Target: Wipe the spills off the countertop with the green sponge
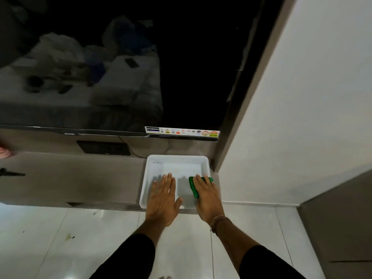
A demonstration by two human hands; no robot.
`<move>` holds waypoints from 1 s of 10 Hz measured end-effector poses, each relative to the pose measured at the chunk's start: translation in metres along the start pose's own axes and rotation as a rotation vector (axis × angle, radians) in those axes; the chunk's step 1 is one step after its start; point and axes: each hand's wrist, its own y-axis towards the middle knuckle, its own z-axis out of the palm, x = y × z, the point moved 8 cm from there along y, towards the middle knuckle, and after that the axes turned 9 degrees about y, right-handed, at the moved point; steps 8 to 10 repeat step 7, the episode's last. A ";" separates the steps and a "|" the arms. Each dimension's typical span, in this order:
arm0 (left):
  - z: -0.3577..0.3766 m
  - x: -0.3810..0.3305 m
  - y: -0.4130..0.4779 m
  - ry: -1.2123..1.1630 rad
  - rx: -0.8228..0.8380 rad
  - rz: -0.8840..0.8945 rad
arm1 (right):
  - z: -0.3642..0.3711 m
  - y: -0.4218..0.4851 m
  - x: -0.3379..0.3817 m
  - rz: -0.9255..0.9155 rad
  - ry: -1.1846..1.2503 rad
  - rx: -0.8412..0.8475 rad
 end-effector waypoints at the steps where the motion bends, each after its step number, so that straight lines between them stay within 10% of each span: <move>1: 0.017 0.035 0.030 0.009 0.010 0.020 | 0.039 0.051 0.003 0.048 -0.030 0.051; 10: 0.059 0.053 0.063 -0.024 0.073 0.060 | 0.111 0.083 -0.037 0.130 -0.148 0.315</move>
